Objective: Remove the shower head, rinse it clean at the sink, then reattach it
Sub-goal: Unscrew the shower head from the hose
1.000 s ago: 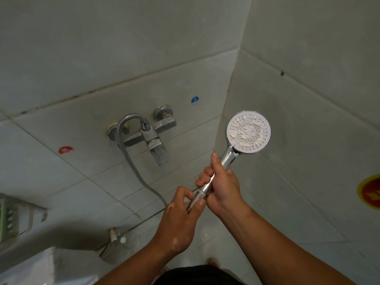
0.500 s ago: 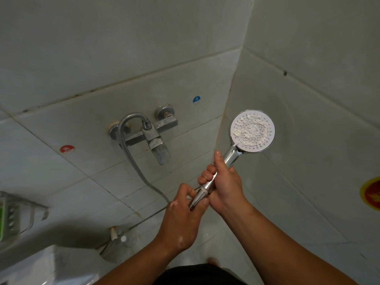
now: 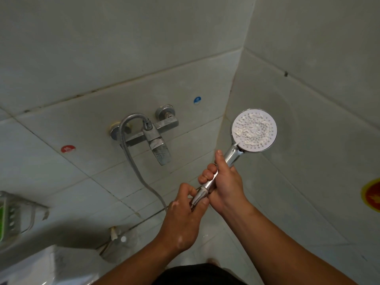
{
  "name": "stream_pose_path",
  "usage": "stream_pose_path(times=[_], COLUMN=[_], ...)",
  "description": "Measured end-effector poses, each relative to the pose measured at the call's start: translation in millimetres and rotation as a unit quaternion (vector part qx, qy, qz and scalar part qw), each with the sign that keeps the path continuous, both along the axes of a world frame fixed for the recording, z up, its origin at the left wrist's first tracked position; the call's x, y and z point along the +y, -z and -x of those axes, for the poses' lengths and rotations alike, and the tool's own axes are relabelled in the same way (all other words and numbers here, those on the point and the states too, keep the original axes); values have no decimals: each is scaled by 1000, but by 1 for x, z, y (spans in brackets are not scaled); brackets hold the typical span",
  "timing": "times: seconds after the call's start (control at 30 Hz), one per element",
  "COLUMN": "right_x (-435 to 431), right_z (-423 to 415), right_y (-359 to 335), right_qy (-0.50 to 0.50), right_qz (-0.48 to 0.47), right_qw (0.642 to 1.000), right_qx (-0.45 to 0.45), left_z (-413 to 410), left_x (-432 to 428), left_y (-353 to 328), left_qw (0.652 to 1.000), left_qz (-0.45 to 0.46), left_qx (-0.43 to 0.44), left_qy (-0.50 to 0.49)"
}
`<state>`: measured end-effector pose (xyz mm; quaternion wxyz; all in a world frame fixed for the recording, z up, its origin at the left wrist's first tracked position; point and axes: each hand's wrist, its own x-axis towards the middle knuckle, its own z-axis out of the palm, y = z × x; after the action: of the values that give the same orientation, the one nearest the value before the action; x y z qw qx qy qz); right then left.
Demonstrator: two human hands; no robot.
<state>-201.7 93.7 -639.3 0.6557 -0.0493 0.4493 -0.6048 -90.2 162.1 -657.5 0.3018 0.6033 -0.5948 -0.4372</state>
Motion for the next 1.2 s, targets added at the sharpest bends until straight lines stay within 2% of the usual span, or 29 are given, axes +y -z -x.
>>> stream_pose_path(times=[0.23,0.4,0.47,0.6,0.7,0.9,1.2], right_x=[0,1,1,0,1,1,3], right_z=[-1,-1,-1,-1,0,-1,2], right_y=[1,1,0,-1,1,-1,-1], right_qy=[-2,2,3,0,-4,2,-4], right_qz=[4,-3,-1,14,17,11,15], right_qw=[1000,1000,1000,1000,1000,1000,1000], right_qx=[5,-1,-5,3,13,-2,8], left_z=[0,-2,-2,0,-1,0,4], left_x=[1,1,2,3,0,2,5], left_y=[3,0,0,-1,0,0,6], left_qw=[999,1000,1000,999,997,999,999], left_qz=[24,-15,-1,44,45,1,33], left_qx=[-34,14,14,-22,-56,32,-5], left_qy=[-12,-6,-6,-4,-10,-9,-18])
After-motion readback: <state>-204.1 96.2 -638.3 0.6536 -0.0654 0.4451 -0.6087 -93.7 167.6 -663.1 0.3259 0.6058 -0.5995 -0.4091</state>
